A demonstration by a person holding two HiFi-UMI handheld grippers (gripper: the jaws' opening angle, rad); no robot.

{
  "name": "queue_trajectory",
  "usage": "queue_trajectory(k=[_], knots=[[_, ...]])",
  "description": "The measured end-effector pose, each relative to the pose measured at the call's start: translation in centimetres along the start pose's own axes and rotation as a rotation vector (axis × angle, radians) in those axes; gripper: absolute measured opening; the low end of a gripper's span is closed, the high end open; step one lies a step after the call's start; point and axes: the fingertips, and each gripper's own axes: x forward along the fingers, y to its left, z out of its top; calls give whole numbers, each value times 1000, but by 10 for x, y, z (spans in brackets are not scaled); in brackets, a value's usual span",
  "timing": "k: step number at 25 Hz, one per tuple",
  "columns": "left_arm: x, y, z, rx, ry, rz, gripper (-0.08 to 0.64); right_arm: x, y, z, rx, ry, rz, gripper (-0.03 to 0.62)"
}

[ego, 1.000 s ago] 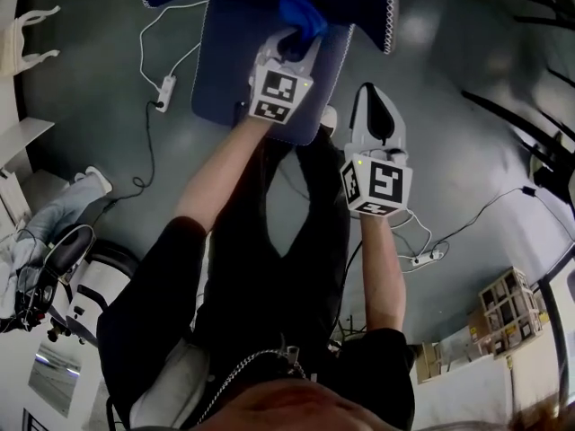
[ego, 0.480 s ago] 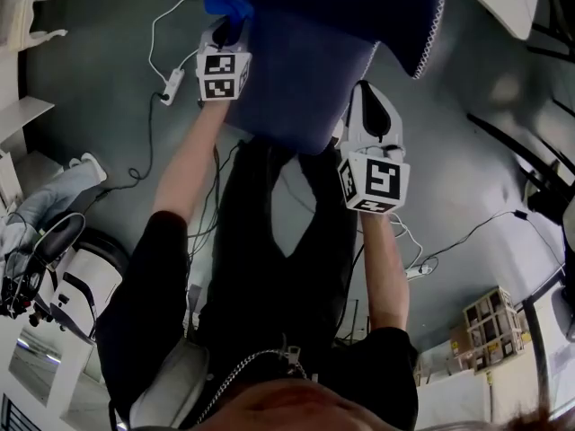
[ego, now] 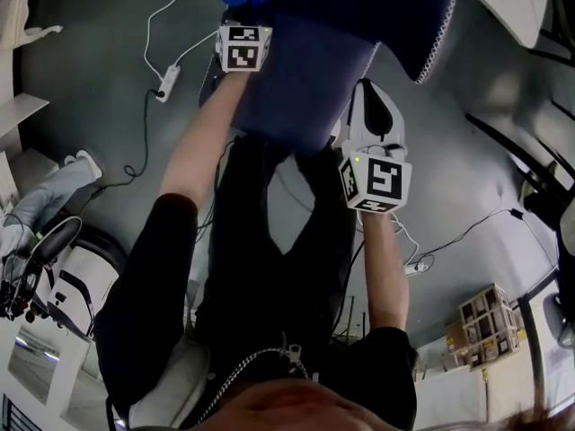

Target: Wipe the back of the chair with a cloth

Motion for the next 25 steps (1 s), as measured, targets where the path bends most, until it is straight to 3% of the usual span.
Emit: queue_trajectory(k=[11, 25], knots=[[7, -52, 6, 22, -19, -91, 84, -12, -15, -8, 27, 7, -39, 3], [4, -171, 13, 69, -19, -250, 83, -46, -37, -25, 68, 5, -88, 3]])
